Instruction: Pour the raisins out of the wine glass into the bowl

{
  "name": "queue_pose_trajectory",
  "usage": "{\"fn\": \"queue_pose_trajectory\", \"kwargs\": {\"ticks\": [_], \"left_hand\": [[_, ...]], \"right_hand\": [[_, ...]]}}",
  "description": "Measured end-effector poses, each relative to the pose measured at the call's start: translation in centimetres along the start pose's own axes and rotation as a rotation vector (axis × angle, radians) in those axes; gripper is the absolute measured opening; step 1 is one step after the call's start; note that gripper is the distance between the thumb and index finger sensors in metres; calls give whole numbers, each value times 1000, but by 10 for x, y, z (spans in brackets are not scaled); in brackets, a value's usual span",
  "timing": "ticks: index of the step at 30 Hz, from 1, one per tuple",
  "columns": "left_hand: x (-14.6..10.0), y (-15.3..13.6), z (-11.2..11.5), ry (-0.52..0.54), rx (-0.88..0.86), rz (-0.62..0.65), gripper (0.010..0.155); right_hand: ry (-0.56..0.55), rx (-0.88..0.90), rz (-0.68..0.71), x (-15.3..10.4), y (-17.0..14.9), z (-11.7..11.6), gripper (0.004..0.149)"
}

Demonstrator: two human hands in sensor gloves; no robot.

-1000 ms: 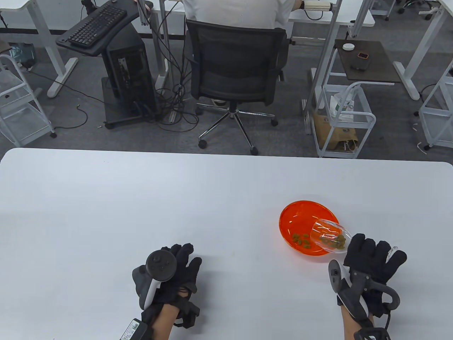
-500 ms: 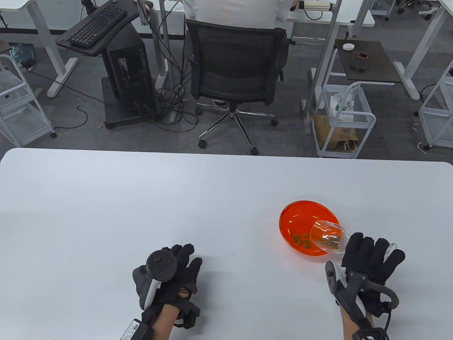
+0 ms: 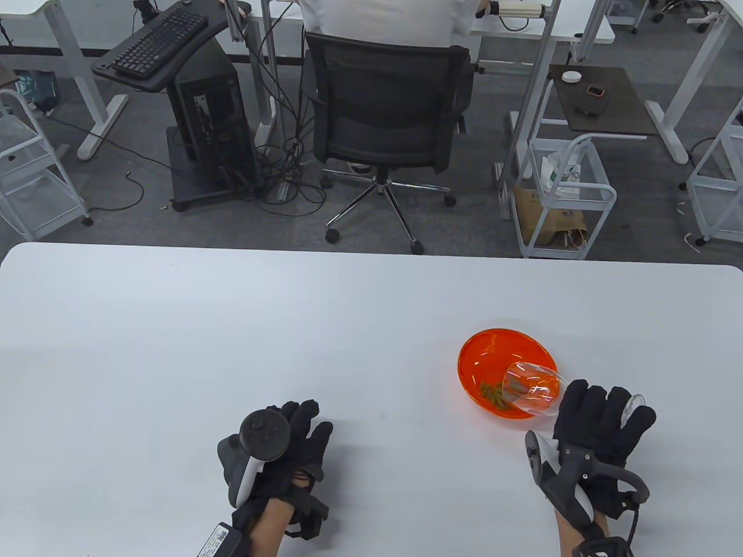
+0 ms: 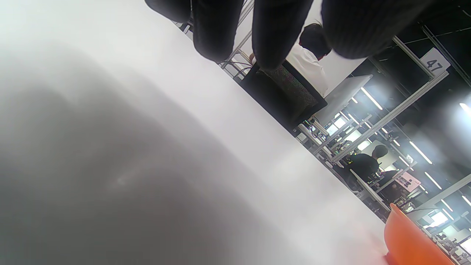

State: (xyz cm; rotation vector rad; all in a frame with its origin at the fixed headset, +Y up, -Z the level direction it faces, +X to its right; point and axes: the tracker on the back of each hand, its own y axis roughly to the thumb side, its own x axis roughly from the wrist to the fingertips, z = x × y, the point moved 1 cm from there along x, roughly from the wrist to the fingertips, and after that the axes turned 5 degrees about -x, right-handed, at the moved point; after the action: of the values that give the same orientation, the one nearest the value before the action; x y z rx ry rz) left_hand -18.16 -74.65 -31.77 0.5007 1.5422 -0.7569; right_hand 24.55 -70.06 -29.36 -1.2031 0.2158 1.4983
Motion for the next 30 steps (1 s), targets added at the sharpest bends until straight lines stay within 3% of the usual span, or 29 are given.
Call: {"fn": "queue_pose_trajectory", "kwargs": {"ticks": [9, 20, 30], "left_hand": [[0, 0, 0, -2, 1, 0, 65], [1, -1, 1, -11, 0, -11, 65], [2, -2, 1, -18, -4, -16, 65]], "right_hand": [[74, 121, -78, 1, -11, -10, 45], [345, 651, -249, 2, -38, -46, 49], [454, 1139, -390, -3, -50, -69, 51]]}}
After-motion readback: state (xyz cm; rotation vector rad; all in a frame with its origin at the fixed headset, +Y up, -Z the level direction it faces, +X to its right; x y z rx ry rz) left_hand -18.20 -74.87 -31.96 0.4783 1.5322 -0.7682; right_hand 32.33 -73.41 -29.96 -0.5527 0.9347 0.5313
